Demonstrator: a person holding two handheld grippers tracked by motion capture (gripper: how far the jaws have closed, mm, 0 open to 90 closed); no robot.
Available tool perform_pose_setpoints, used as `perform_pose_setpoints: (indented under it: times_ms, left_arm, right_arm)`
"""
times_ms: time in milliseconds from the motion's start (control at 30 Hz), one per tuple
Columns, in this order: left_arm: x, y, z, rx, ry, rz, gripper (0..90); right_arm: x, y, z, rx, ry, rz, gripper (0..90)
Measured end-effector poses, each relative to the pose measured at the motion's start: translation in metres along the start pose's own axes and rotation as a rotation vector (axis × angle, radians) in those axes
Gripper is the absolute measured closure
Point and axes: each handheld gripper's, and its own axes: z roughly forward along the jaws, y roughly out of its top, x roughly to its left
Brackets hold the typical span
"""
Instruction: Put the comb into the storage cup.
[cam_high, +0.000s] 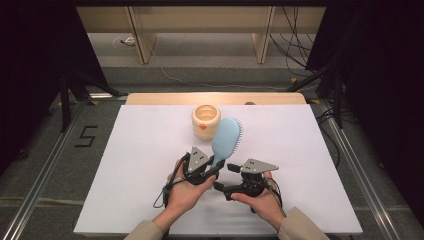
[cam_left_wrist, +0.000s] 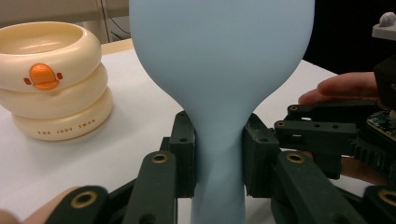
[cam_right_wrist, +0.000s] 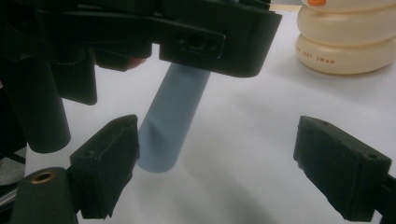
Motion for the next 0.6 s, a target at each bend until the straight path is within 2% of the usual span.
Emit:
perform_pose_setpoints:
  times_ms: [600]
  left_arm:
    - [-0.0034, -0.0007, 0.0012, -0.005, -0.004, 0.001, 69.4]
  right_arm:
    - [0.0015, -0.0001, 0.0062, 0.009, 0.007, -0.001, 15.4]
